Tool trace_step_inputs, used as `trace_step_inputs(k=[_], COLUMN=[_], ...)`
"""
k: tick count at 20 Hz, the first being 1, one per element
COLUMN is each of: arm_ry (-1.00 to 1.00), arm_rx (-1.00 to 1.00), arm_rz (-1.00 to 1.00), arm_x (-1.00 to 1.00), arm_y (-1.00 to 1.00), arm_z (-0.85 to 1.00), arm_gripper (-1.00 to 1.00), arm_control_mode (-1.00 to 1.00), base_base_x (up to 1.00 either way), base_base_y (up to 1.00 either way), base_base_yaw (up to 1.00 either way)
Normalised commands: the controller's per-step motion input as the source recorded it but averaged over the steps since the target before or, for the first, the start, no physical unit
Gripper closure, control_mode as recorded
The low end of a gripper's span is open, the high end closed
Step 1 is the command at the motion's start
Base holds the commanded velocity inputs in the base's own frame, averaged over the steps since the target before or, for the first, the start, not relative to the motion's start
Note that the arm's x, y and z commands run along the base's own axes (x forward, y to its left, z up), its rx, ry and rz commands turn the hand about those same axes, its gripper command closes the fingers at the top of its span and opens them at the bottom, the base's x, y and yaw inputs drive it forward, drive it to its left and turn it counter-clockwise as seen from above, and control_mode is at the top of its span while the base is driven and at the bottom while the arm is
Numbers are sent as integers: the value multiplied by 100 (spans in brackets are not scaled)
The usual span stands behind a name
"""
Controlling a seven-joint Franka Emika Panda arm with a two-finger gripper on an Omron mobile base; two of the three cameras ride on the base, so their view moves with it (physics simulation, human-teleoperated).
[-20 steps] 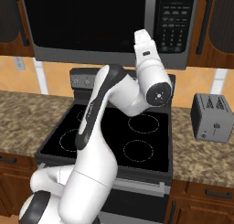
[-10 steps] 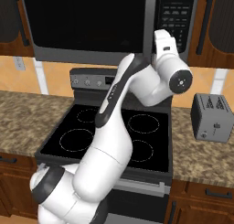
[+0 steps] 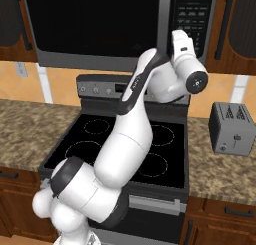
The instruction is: Open the microwave, place the bowl with waffle inside the microwave, then close the microwave door and turn it on.
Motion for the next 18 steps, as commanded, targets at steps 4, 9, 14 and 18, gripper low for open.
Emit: trace_step_inputs(k=[4,9,14,18], arm_ry=[-3,-1,-15,-15], arm_rx=[1,1,1,0], arm_rz=[0,0,0,0], arm_x=[50,19,-75,-100], arm_y=[-36,-42,-9,1], arm_z=[0,0,-8,-51], arm_gripper=[100,100,100,100], arm_control_mode=[-100,-100,-100,-100], base_base_x=[0,0,0,0], base_base_y=[0,0,0,0], base_base_yaw=[0,0,0,0])
